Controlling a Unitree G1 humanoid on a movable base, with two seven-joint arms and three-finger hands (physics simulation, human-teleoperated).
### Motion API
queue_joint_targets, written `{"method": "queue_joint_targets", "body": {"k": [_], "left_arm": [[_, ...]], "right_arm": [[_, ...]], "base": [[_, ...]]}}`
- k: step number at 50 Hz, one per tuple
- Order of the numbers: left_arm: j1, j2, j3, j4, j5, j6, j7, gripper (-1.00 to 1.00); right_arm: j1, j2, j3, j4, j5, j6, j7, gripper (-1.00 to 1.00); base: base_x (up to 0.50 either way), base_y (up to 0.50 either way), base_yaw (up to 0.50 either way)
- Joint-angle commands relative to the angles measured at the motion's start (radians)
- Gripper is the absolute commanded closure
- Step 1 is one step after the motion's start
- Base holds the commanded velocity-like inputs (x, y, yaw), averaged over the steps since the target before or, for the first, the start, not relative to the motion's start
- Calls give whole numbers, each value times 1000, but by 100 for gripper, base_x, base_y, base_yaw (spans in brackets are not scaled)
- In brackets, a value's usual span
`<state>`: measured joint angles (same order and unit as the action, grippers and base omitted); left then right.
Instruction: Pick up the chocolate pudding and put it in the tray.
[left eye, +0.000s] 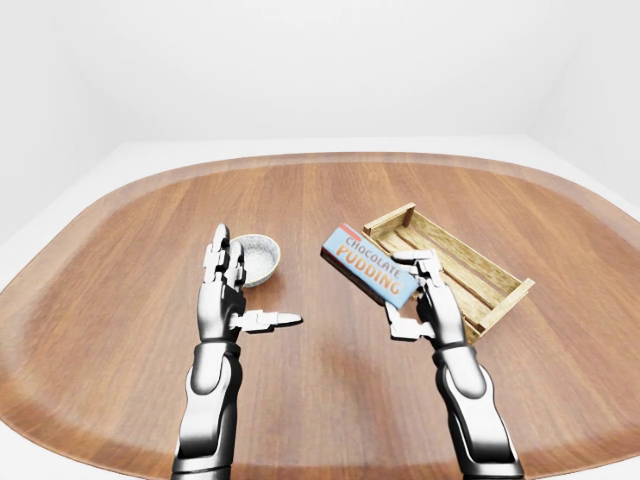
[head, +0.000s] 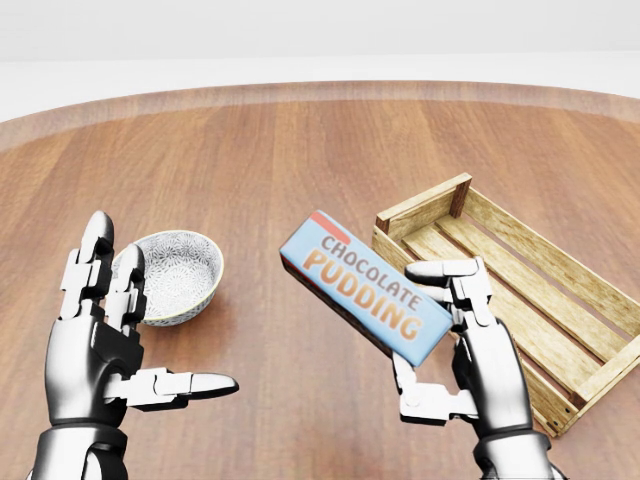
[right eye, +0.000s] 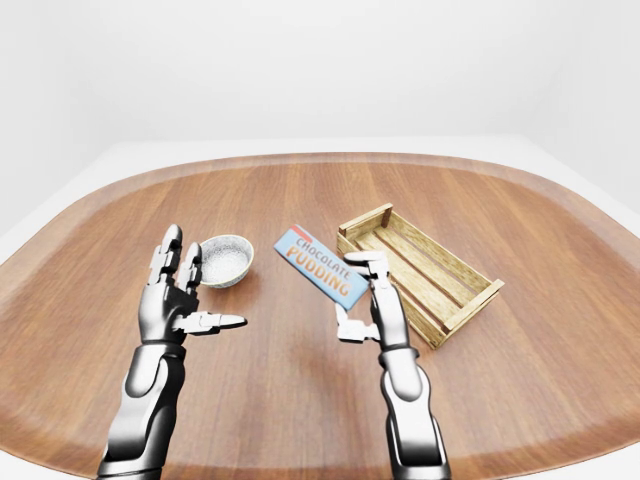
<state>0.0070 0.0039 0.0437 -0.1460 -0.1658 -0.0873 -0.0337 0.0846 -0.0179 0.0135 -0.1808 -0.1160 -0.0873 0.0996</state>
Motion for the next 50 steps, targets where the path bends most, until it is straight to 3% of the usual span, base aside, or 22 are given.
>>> {"method": "queue_joint_targets", "body": {"k": [1, 26, 50], "left_arm": [[0, 0, 2, -6, -7, 0, -1, -100], [0, 0, 2, -6, -7, 0, -1, -100], [1, 0, 3, -5, -8, 0, -2, -100]], "right_arm": [[-48, -13, -53, -43, 55, 0, 3, 100], [-176, -78, -169, 155, 118, 0, -23, 100], [-257, -197, -308, 199, 229, 0, -53, 100]], "base": [[0, 0, 0], [0, 0, 0], [0, 0, 0]]}}
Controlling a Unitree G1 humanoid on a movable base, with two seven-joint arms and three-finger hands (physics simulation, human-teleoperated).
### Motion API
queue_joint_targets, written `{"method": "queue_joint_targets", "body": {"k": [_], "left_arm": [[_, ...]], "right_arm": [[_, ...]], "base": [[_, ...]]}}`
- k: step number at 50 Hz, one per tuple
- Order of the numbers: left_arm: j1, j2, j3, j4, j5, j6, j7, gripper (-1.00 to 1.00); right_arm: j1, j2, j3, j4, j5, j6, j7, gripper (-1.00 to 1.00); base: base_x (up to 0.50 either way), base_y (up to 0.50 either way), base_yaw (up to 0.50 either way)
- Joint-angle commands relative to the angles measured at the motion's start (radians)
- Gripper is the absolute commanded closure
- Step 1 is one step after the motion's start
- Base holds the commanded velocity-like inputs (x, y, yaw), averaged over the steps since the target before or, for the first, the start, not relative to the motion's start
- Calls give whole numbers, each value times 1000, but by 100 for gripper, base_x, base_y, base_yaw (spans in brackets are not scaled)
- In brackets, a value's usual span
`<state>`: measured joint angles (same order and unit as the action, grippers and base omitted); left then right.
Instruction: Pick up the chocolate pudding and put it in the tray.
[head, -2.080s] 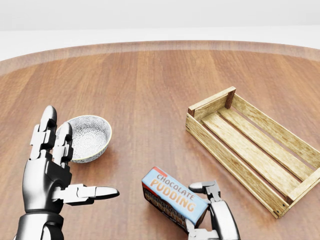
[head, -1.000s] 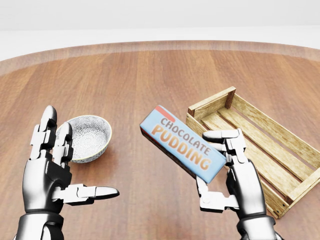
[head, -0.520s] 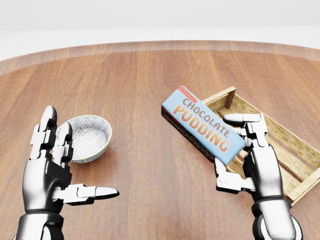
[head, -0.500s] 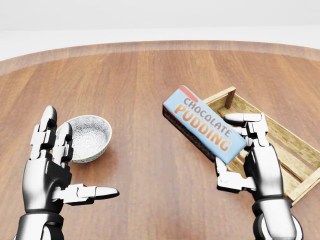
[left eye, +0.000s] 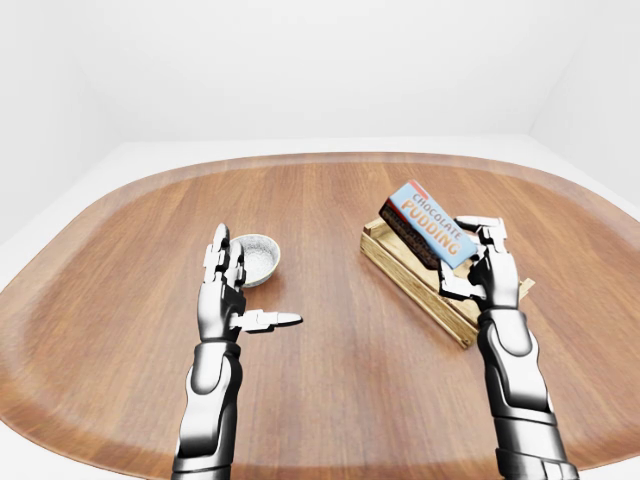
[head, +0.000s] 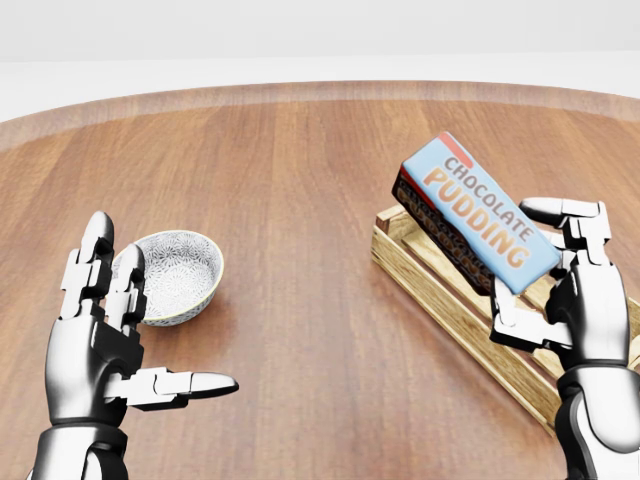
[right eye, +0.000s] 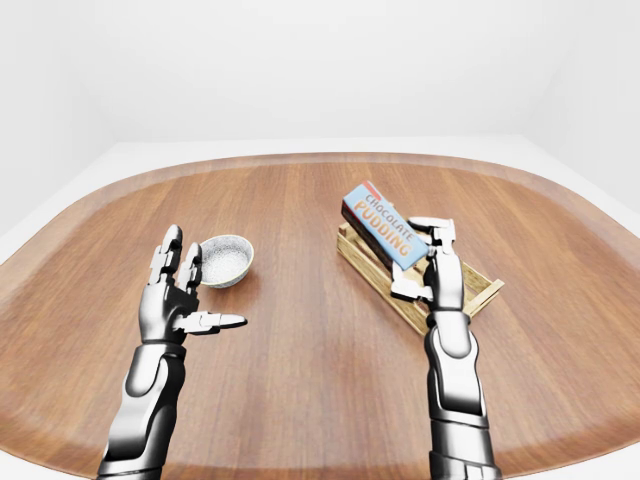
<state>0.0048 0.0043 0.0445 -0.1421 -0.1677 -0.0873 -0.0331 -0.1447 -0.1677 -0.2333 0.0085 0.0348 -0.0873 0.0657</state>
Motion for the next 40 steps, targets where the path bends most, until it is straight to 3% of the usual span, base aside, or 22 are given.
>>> {"method": "queue_joint_targets", "body": {"k": [1, 40], "left_arm": [[3, 0, 2, -8, -6, 0, -3, -100], [-1, 0, 0, -12, -3, 0, 0, -100]], "right_arm": [[-29, -52, -67, 12, 81, 0, -19, 100], [-83, -173, -170, 131, 146, 0, -45, 100]], "base": [[0, 0, 0], [0, 0, 0]]}}
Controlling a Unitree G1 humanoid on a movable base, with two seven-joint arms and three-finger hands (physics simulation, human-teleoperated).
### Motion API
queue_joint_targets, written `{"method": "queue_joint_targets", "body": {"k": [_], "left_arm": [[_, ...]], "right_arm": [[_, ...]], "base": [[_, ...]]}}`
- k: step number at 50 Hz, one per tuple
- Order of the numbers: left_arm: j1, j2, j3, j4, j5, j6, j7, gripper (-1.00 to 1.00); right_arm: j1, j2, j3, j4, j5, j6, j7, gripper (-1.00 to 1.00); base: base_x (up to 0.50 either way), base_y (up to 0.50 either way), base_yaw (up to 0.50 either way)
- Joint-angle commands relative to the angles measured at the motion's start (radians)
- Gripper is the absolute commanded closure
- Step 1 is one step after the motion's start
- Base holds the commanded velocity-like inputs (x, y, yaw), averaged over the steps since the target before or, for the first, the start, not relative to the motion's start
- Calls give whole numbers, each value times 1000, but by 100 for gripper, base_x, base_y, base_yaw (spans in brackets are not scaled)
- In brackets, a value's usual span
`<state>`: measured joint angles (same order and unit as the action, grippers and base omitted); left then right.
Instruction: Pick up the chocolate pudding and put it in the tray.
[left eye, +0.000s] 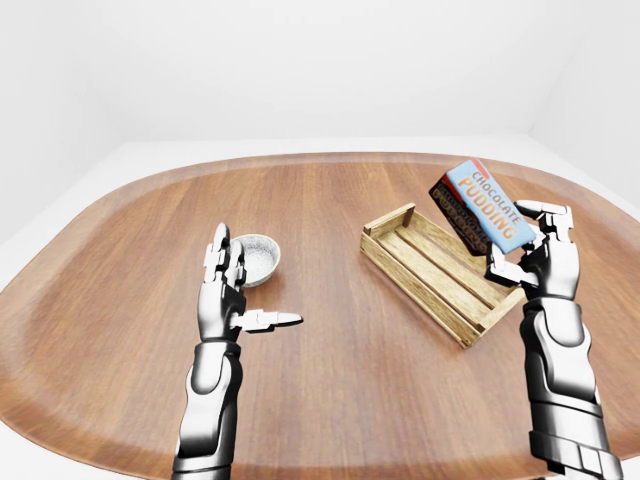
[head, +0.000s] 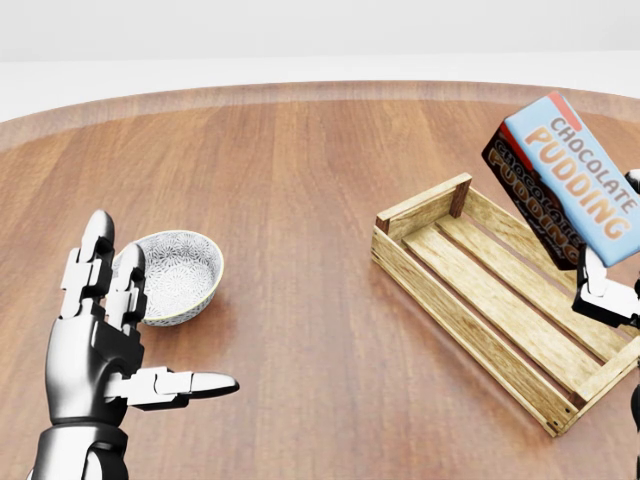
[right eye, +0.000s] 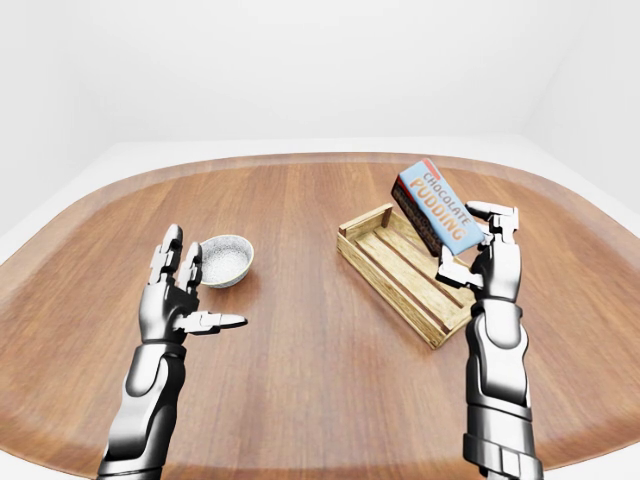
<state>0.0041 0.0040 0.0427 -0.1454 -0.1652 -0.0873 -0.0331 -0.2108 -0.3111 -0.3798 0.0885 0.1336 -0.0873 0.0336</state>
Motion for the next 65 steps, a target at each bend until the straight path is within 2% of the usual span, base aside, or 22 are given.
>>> {"method": "queue_joint_targets", "body": {"k": [1, 25, 44, 51, 65], "left_arm": [[-1, 0, 2, -9, -6, 0, 0, -100], [-1, 0, 3, 8, -6, 0, -1, -100], [-3, 0, 2, 5, -6, 0, 0, -100], [-1, 0, 2, 3, -6, 0, -1, -100], [0, 1, 2, 7, -5, 0, -5, -100]], "right_arm": [[-18, -32, -24, 61, 47, 0, -14, 100], [-120, -89, 26, 374, 24, 0, -28, 100], [-173, -104, 50, 454, 11, 0, -34, 100], [-222, -117, 64, 508, 1, 0, -44, 100], [-335, -131, 106, 755, -14, 0, -63, 100]], "base": [[0, 0, 0], [0, 0, 0], [0, 0, 0], [0, 0, 0], [0, 0, 0]]}}
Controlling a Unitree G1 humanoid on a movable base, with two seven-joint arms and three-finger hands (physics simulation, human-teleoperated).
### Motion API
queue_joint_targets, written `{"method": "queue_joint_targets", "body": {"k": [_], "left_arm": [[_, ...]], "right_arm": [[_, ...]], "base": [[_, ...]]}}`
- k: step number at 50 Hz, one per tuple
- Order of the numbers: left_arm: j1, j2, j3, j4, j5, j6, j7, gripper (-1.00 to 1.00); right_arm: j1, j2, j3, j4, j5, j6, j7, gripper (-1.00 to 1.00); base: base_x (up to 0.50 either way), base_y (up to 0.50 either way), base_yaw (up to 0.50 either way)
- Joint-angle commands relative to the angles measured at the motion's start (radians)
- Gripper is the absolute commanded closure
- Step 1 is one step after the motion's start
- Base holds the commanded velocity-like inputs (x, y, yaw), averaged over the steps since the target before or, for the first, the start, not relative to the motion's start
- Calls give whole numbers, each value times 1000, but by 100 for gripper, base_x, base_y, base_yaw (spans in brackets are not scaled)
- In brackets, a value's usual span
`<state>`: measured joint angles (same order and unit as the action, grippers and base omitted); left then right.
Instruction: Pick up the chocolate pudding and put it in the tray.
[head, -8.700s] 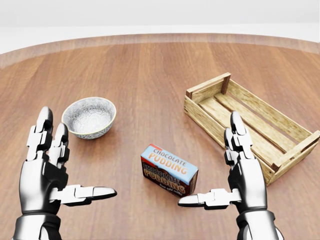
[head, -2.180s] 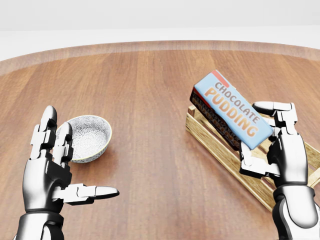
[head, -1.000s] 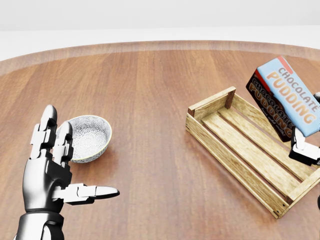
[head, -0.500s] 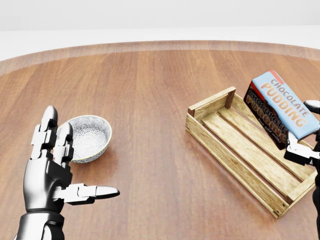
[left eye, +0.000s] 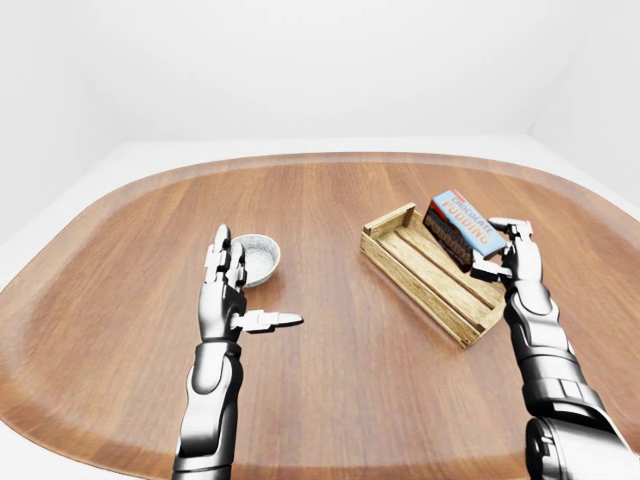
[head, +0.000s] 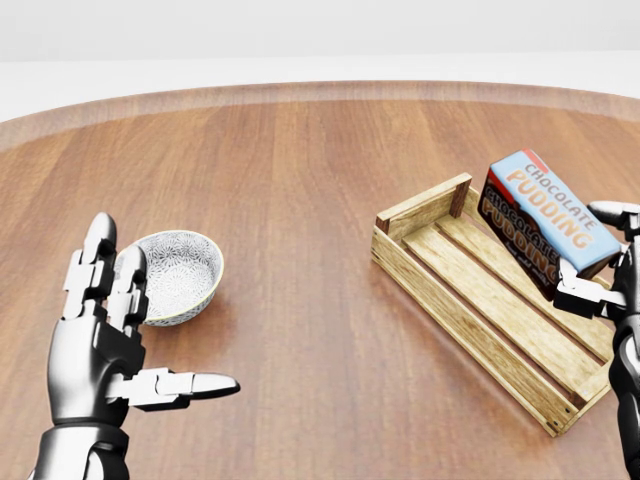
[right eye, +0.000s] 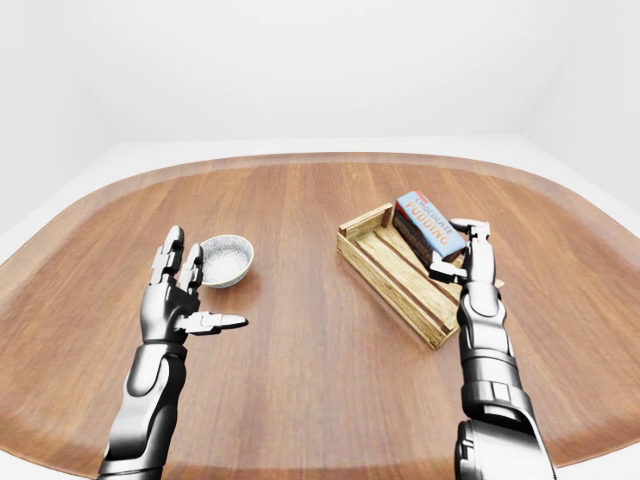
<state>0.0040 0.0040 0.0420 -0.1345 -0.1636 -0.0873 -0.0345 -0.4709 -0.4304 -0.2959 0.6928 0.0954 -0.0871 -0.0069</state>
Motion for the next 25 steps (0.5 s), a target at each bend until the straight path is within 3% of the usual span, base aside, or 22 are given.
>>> {"method": "queue_joint_targets", "body": {"k": [1, 25], "left_arm": [[0, 0, 3, -4, -6, 0, -3, -100], [-1, 0, 3, -4, -7, 0, -4, -100]], "right_arm": [[-81, -12, 24, 167, 24, 0, -23, 100], [-198, -24, 61, 390, 16, 0, -51, 100]], "base": [[0, 0, 0], [0, 0, 0]]}}
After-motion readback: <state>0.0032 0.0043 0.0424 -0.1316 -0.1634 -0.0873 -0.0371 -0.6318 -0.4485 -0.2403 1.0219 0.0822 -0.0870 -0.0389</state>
